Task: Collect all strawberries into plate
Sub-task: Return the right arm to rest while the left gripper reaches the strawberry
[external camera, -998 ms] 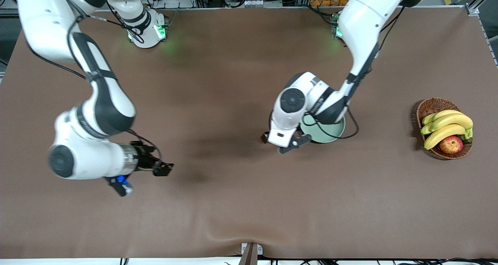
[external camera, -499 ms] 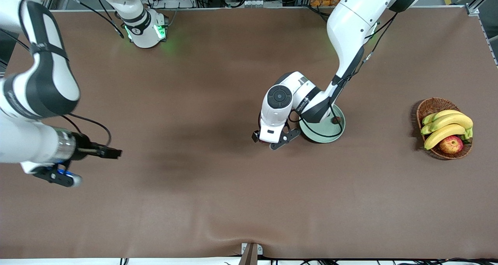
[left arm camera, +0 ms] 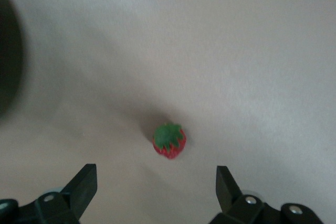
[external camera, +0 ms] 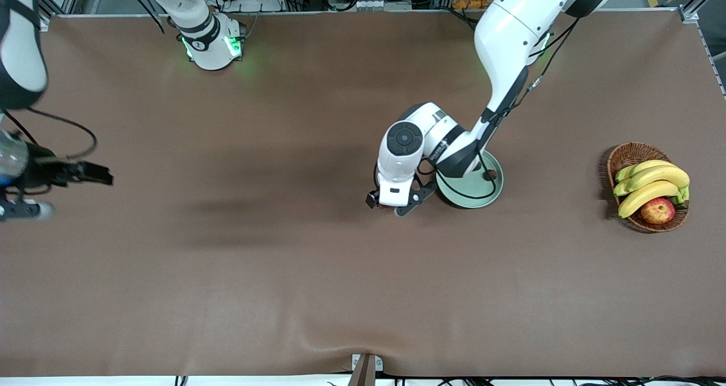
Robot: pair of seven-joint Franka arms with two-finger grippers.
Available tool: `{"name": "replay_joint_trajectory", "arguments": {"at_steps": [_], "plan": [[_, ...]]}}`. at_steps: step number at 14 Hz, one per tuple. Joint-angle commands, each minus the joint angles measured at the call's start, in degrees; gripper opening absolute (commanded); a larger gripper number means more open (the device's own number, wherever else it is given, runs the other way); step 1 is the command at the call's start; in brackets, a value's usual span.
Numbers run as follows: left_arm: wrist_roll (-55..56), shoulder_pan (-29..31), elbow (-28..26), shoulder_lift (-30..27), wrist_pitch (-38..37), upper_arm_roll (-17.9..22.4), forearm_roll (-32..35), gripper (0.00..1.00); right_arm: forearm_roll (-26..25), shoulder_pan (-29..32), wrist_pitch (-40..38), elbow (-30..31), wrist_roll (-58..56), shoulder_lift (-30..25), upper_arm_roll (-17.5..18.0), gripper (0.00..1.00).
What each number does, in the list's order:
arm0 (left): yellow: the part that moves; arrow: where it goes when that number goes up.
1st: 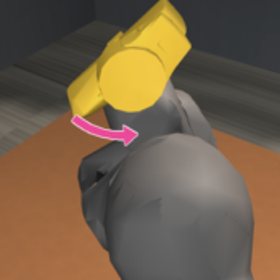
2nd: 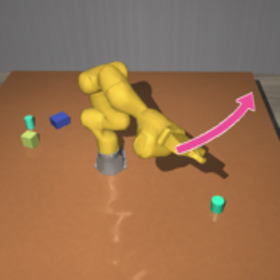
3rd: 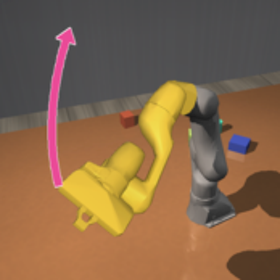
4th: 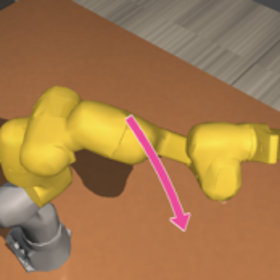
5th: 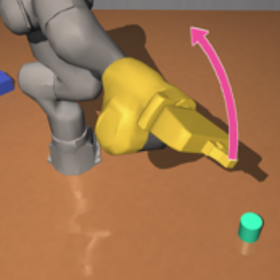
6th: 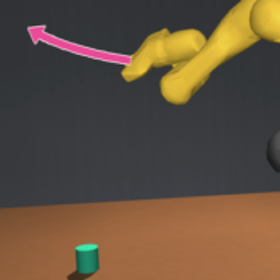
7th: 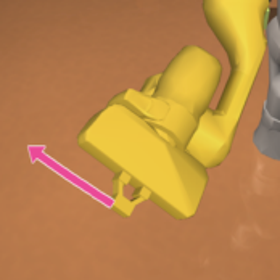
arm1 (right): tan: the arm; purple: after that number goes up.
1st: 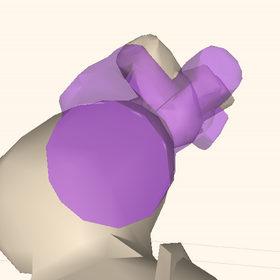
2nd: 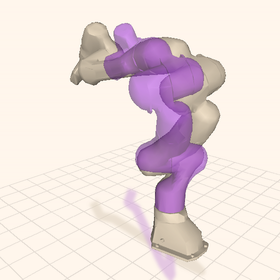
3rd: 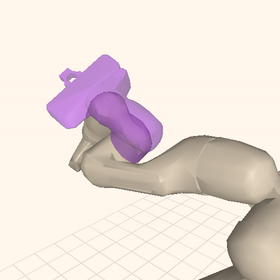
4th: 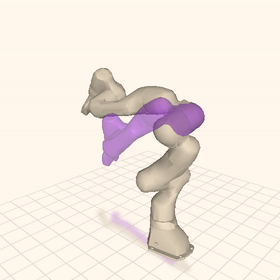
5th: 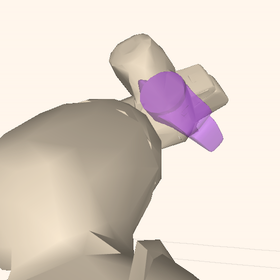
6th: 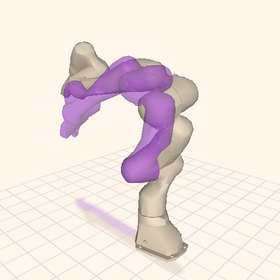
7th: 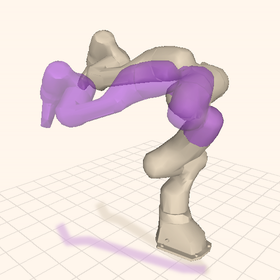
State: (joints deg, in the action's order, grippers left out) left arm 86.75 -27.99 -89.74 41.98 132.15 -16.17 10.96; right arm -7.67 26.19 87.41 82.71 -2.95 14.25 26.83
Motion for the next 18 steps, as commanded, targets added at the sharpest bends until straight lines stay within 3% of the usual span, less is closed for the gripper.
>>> {"name": "replay_joint_trajectory", "arguments": {"at_steps": [1,4,13,14,16,18], "plan": [[2.53,-0.93,0.62,0.56,0.3,0.53,-0.67,1.0,1.07,3.77,0.83,7.46,-3.29,-8.35,0.95,1.0],[6.76,-0.75,0.45,0.91,1.52,0.53,-0.5,1.0,7.13,6.33,0.66,6.77,-6.02,-10.99,0.86,1.0],[18.44,-1.72,0.45,3.19,4.87,1.14,-0.24,1.0,7.15,1.51,-1.71,5.36,-5.23,-11.7,0.07,1.0],[18.71,-1.81,0.36,3.19,4.87,1.49,-0.23,1.0,6.8,-3.72,-1.63,5.36,-5.14,-11.7,-4.63,1.0],[18.98,-1.81,0.27,3.46,4.87,1.93,1.42,1.0,7.67,-18.13,-1.37,5.27,-5.14,-11.61,-21.3,1.0],[19.6,-1.72,0.36,4.07,4.87,2.11,3.97,1.0,8.73,-20.9,-1.89,5.27,-5.23,-11.7,-25.58,1.0]]}}
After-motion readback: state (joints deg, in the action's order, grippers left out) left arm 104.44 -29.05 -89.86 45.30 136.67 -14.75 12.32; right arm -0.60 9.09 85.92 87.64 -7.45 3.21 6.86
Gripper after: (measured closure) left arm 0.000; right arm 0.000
